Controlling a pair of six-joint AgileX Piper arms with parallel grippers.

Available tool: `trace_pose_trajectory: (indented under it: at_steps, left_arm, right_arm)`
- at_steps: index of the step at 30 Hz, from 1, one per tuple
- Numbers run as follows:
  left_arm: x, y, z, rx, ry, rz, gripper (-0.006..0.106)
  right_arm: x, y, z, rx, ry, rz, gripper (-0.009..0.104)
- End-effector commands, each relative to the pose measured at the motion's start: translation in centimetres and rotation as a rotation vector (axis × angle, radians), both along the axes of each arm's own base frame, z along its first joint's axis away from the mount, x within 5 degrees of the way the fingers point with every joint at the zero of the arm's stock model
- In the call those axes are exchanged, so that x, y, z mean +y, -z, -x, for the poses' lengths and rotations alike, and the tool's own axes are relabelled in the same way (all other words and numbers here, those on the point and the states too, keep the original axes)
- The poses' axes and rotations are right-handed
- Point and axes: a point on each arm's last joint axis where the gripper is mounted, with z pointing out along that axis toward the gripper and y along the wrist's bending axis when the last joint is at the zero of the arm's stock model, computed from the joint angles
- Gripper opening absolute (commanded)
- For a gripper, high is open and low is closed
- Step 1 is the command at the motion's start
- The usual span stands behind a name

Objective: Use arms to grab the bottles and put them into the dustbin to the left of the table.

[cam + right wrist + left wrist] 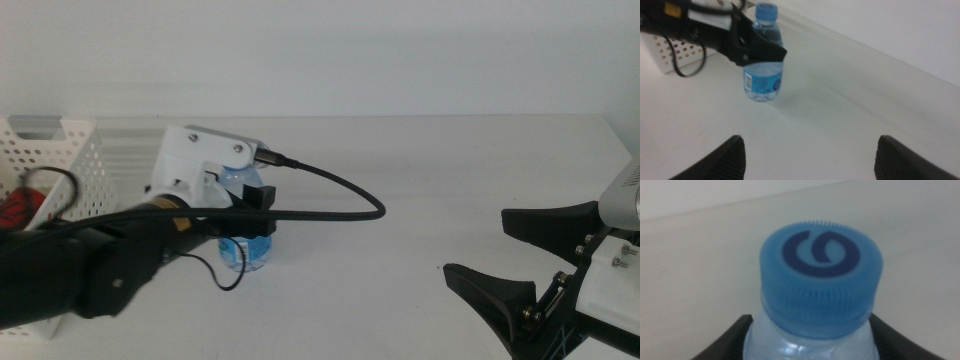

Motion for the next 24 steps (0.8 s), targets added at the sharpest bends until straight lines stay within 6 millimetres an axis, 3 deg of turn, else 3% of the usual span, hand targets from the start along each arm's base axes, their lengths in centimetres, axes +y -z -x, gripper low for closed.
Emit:
trace_pose_trajectory:
  at_steps: [1,8,12,18,24]
  left_arm:
    - [0.2,-4.2,0.4,-0.155,0.004,0.055,-0.005]
    - [1.3,-6.8,2.8,-0.080,0.033,0.001,-0.005]
    - [1.8,-9.0,3.1,0.021,0.040,-0.054,-0.005]
    - [3.2,-12.1,2.5,0.209,0.010,-0.133,-0.005]
    - [7.0,-13.7,0.7,0.383,-0.101,-0.199,-0.005]
  right_arm:
    - [0.1,-1.5,-0.1,-0.085,-0.007,-0.061,0.067]
    - [0.1,-1.5,-0.1,-0.085,-0.007,-0.061,0.067]
    - [0.1,-1.5,-0.1,-0.085,-0.007,-0.061,0.067]
    - [0.1,-1.5,-0.1,-0.085,-0.007,-0.061,0.067]
    - [0.1,-1.5,-0.1,-0.085,-0.007,-0.061,0.067]
